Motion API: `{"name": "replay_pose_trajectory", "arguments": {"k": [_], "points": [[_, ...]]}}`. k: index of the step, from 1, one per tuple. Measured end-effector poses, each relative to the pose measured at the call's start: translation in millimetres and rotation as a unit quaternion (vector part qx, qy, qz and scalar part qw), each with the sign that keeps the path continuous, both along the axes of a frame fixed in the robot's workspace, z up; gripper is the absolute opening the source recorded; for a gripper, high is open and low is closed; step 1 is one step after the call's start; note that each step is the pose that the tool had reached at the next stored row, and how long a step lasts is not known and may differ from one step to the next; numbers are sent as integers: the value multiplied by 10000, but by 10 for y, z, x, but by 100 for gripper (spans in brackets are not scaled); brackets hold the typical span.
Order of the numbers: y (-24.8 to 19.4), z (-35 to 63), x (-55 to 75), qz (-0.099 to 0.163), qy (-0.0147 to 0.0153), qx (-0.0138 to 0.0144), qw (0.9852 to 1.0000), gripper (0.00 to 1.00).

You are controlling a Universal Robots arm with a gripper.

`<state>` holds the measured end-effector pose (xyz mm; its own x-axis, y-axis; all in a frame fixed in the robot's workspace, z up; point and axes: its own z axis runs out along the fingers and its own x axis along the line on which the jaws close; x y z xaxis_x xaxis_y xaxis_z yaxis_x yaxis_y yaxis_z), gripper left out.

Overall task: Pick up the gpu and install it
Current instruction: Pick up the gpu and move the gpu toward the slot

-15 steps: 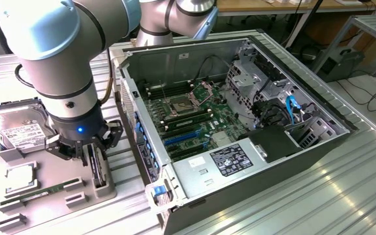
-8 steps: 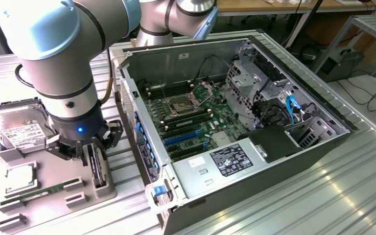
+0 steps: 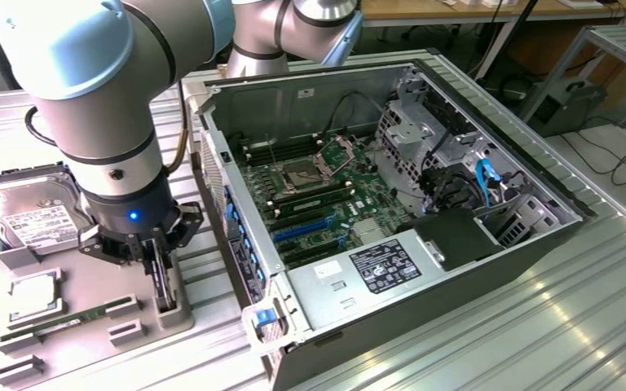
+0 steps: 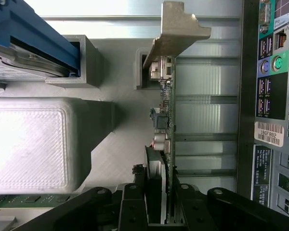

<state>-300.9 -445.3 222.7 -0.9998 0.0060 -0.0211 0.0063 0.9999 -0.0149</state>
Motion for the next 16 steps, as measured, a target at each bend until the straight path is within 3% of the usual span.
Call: {"name": "replay_pose_trajectory", "arguments": {"k": [1, 16], "points": [[0, 0, 0, 0, 0, 0, 10000, 27], [0, 0, 0, 0, 0, 0, 10000, 27]]}}
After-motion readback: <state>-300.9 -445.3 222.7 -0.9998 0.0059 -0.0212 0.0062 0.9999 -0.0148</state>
